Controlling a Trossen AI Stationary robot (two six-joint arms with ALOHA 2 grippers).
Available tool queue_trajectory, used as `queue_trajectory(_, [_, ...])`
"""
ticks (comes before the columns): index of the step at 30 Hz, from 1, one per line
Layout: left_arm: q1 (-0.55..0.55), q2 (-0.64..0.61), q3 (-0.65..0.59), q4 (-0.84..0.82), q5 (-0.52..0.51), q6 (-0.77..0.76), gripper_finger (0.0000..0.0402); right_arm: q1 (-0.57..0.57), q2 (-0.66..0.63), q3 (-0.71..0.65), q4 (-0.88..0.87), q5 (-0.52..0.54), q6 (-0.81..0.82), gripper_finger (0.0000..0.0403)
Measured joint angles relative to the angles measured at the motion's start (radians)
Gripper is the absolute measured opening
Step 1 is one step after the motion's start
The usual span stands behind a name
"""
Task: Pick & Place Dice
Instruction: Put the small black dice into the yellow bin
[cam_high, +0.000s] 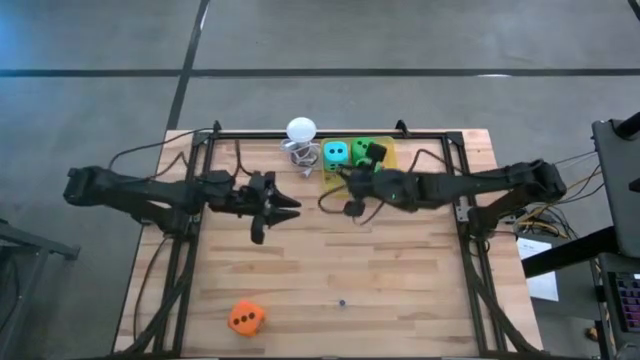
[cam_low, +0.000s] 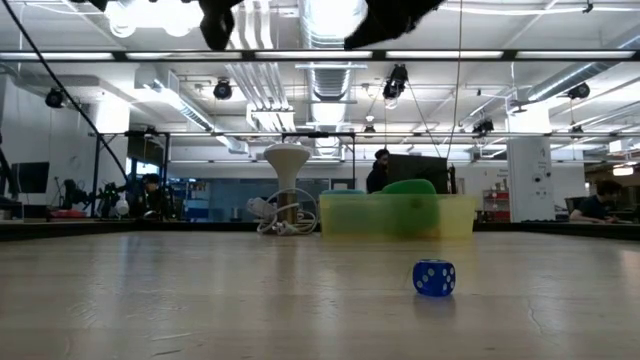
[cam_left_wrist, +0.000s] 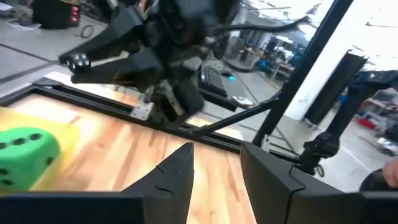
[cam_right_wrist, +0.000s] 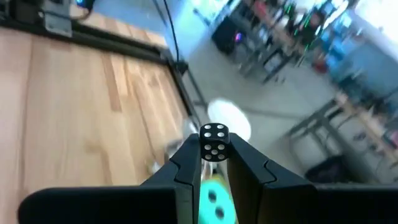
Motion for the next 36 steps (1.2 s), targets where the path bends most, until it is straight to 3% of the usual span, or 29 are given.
queue_trajectory(11, [-0.001,-0.088,0.0,-0.226,-0.074,0.027,0.0136,-0.394,-0.137,-0.198,-0.151,-0.318,0.242,0.0048])
queue_trajectory(18, [-0.001,-0.088,0.0,-0.286,-0.1,0.027,0.013,-0.579,-0.111,-0.264,-0.168,-0.478,0.299,0.0048])
queue_trajectory(30, [-0.001,-0.088,0.0,-0.327,-0.119,0.027,0.0129,-0.695,-0.012,-0.271,-0.271,-0.549,0.281,0.0048])
queue_trajectory(36, [0.0,-0.088,0.0,-0.333,-0.119,0.027,0.0129,-0.701,0.0,-0.284,-0.312,-0.585,0.251,0.0049])
